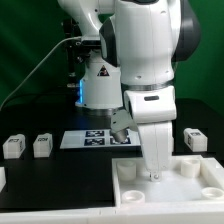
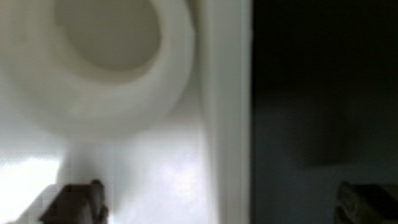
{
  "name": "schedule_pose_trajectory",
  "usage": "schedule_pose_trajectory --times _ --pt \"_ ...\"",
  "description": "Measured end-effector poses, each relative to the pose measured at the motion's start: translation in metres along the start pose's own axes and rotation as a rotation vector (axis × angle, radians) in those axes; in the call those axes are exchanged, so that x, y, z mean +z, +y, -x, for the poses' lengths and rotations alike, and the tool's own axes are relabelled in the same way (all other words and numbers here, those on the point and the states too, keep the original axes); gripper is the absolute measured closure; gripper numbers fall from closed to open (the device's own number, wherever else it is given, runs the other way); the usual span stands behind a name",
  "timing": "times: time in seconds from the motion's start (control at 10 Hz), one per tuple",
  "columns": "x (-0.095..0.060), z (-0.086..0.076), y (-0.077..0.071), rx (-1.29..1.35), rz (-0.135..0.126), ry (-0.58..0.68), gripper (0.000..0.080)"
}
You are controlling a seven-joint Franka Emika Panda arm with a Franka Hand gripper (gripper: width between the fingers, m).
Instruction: Assemble one leg
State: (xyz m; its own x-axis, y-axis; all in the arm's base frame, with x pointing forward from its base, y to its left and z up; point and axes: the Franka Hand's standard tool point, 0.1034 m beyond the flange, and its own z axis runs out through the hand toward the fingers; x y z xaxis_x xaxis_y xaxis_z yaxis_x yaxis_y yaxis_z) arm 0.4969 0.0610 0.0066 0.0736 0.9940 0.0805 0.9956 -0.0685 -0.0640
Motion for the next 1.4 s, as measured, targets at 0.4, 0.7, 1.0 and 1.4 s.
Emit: schedule_pose_trajectory --times 0.4,0.7,1.0,1.4 --pt "0.000 0.000 0.000 0.000 0.000 0.000 0.0151" --pt "-0.032 -0.015 -0.005 0.220 0.033 -0.005 0.0151" --pt "-0.040 -0.050 -0.027 0.788 0.031 0.008 0.0151" --pt "-0.036 -0.092 -0.045 1.406 -0.005 0.031 0.0151"
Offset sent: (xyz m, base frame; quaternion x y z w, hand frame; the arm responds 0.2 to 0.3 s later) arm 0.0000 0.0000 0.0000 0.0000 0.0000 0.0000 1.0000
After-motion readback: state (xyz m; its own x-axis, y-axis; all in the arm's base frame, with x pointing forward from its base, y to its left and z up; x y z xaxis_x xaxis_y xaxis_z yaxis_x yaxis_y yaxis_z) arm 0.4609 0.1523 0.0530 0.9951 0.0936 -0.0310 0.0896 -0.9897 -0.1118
